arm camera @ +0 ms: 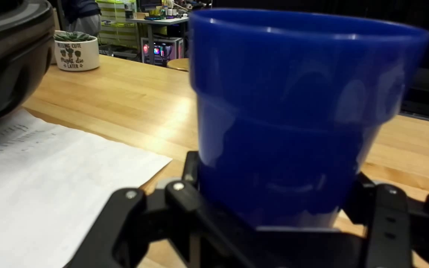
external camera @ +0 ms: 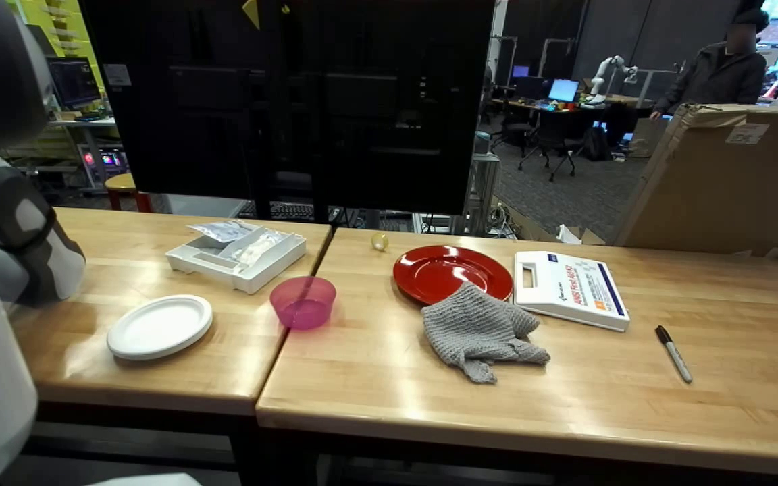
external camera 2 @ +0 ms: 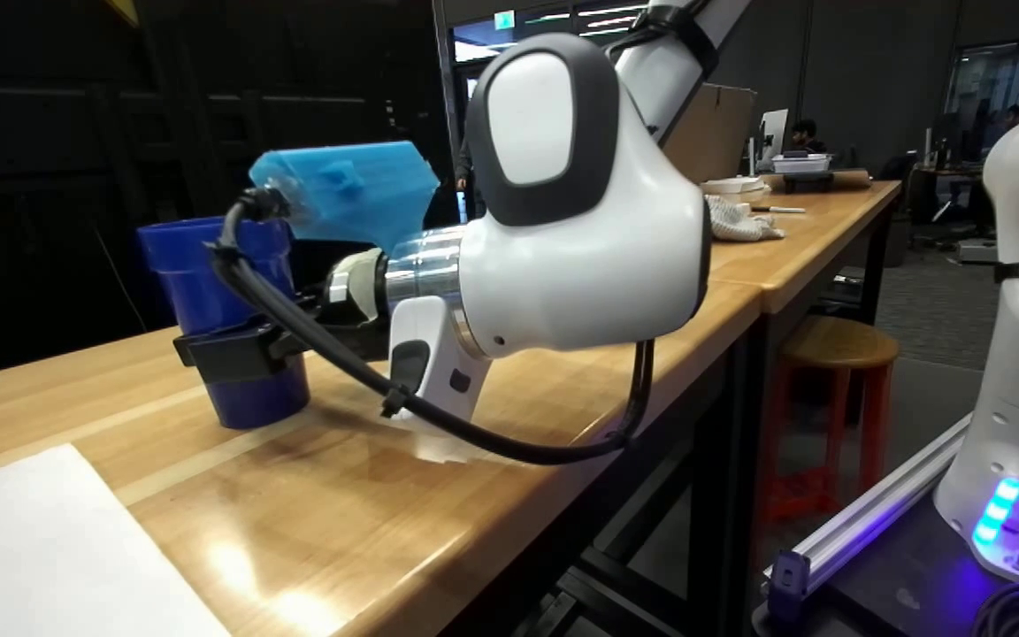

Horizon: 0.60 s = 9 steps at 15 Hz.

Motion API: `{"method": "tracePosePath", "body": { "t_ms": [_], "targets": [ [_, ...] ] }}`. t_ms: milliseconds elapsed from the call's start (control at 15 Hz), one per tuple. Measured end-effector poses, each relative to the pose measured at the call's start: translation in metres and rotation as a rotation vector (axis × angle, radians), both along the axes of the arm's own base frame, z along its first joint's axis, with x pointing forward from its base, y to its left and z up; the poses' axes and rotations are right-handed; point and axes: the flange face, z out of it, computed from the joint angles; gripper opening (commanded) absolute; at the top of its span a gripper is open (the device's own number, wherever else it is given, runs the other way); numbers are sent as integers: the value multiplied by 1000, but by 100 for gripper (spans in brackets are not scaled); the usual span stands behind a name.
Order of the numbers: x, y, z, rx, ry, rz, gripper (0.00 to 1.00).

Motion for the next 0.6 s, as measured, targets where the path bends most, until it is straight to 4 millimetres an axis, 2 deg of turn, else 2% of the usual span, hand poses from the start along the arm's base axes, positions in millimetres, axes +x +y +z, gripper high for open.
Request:
{"method": "tracePosePath", "body": {
  "t_ms": [333,600],
  "targets": [
    [4,-3,-1,1,-4,-9,58],
    [22,-17,-2,-1,-21,-56,58]
  ]
}}
